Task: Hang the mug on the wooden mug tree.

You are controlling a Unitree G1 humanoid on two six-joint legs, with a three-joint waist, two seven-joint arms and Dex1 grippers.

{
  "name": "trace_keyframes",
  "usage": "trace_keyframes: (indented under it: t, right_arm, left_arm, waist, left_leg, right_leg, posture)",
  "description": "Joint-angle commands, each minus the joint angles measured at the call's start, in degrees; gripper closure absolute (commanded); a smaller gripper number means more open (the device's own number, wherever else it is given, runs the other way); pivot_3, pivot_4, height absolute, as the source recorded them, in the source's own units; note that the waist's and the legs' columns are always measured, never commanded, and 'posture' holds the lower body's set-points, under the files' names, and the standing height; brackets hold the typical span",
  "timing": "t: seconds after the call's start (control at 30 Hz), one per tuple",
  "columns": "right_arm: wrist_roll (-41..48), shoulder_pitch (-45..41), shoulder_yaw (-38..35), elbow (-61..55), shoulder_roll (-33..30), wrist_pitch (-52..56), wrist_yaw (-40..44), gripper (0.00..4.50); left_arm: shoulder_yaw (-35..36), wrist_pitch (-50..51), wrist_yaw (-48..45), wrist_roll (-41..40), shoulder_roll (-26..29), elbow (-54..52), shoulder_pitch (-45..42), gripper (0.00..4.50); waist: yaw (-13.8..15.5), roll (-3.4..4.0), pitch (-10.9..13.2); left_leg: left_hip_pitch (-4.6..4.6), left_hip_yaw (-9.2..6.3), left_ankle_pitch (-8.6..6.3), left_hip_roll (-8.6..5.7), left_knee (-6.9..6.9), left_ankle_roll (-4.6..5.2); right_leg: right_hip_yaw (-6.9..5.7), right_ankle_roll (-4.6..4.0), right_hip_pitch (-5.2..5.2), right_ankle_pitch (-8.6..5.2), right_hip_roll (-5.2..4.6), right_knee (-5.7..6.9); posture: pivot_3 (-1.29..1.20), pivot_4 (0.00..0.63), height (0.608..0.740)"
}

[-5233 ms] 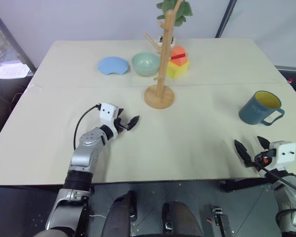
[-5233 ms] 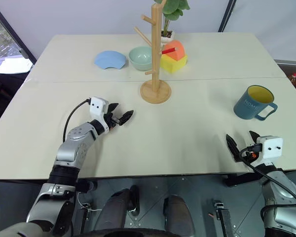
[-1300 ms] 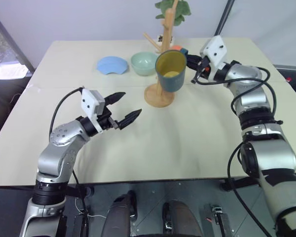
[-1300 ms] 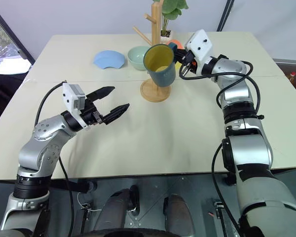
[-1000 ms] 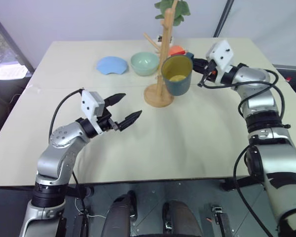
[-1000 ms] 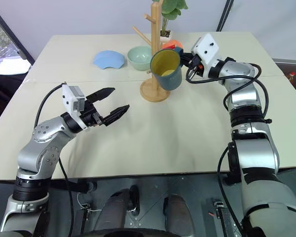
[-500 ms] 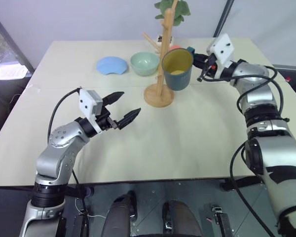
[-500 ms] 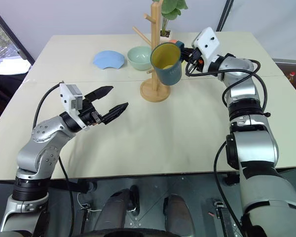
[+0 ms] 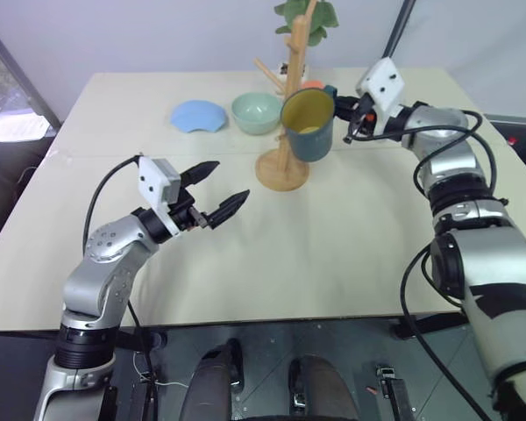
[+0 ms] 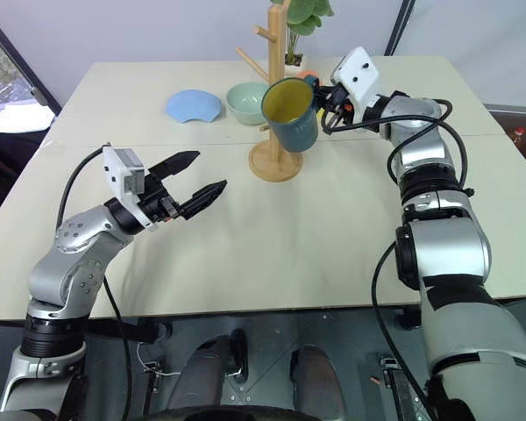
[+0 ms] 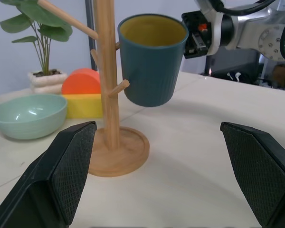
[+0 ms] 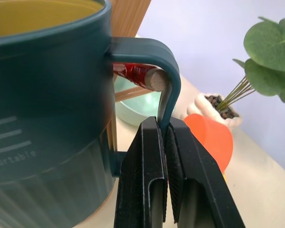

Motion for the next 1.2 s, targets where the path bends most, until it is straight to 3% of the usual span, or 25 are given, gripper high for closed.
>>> trace_keyframes:
  t: [0.03,0.2,0.3,0.43,0.63,0.77,0.93,1.07,1.2]
  right_arm:
    - [-0.77,-3.68,-0.34,0.76,-0.05,-0.26,-0.93,4.45]
    - [-1.62,-4.41,-0.56,1.98,0.23,-0.41,-1.03,4.45]
    - [-1.85,-4.69,-0.91,2.26,0.14,-0.73,-1.37,3.5]
    - [-2.3,-5.02,-1.06,2.08,-0.66,-1.46,-2.85,1.59]
    - [-2.14,-5.0,-1.57,0.91,-2.71,-2.0,-3.69,1.59]
    - [3.32,0.51,-6.97,-2.84,-6.39,-0.47,-3.4,1.59]
    - [14.48,18.16,-15.41,-18.12,-3.11,7.4,-3.17,1.59]
    - [18.08,33.38,-16.32,-33.0,1.4,12.56,-6.02,1.59]
    - [20.04,41.6,-15.98,-41.49,4.54,16.17,-7.62,1.59]
  left_arm:
    - [1.87,-0.14,0.26,-1.43,0.53,-2.19,-1.54,0.0]
    - [1.91,-0.13,0.31,-1.36,0.73,-2.14,-1.56,0.0]
    - [1.79,-0.09,0.5,-1.26,0.73,-2.43,-1.39,0.0]
    - [1.76,-0.12,0.51,-1.17,0.81,-2.24,-1.57,0.0]
    - [1.75,0.01,0.87,-0.97,0.8,-2.13,-1.57,0.0]
    - [3.45,0.76,4.43,-0.26,-0.02,0.19,-0.23,0.0]
    - [7.87,-2.6,11.83,3.26,-2.89,6.98,2.82,0.0]
    - [9.0,-5.04,15.36,6.89,-4.19,11.31,5.78,0.0]
    - [8.99,-6.98,16.6,8.57,-5.02,13.49,7.51,0.0]
  waist:
    - [0.04,0.0,0.0]
    - [0.02,0.0,0.0]
    - [0.02,0.0,0.0]
    - [0.02,0.0,0.0]
    - [0.03,0.0,0.0]
    - [0.48,0.0,0.0]
    - [0.32,-0.15,-0.08]
    - [0.0,-0.09,-0.06]
    - [0.05,-0.07,-0.04]
  left_leg:
    - [0.0,0.0,0.01,0.0,0.0,-0.01]
    - [0.0,0.02,0.03,0.0,0.0,-0.04]
    - [0.01,0.01,0.03,0.0,0.0,-0.04]
    - [0.01,0.01,0.03,0.0,0.0,-0.05]
    - [0.0,0.02,0.04,0.0,0.0,-0.06]
    - [0.01,0.01,0.03,0.0,0.0,-0.05]
    - [0.25,0.0,-0.11,0.01,0.01,0.18]
    - [0.36,0.01,-0.12,0.03,0.0,0.23]
    - [0.34,0.02,-0.2,0.03,0.01,0.08]
  right_leg:
    - [0.0,0.0,0.0,0.0,0.0,0.0]
    - [0.0,0.0,0.0,0.0,0.0,0.0]
    - [0.0,0.0,0.01,0.0,0.0,0.0]
    - [0.0,0.0,0.01,0.0,0.0,0.0]
    - [0.01,0.0,0.01,0.0,0.0,0.0]
    - [0.0,0.0,0.02,0.0,-0.01,0.0]
    - [0.0,0.01,0.35,0.0,-0.03,-0.06]
    - [0.02,0.01,0.37,0.0,-0.03,0.07]
    - [0.05,0.0,0.29,0.02,-0.04,0.12]
  posture:
    - [0.0,0.15,0.74]
    - [0.0,0.15,0.74]
    - [0.0,0.15,0.74]
    - [0.0,0.15,0.74]
    - [0.0,0.15,0.74]
    - [0.0,0.15,0.74]
    - [0.0,0.15,0.74]
    - [0.0,0.15,0.74]
    - [0.0,0.15,0.74]
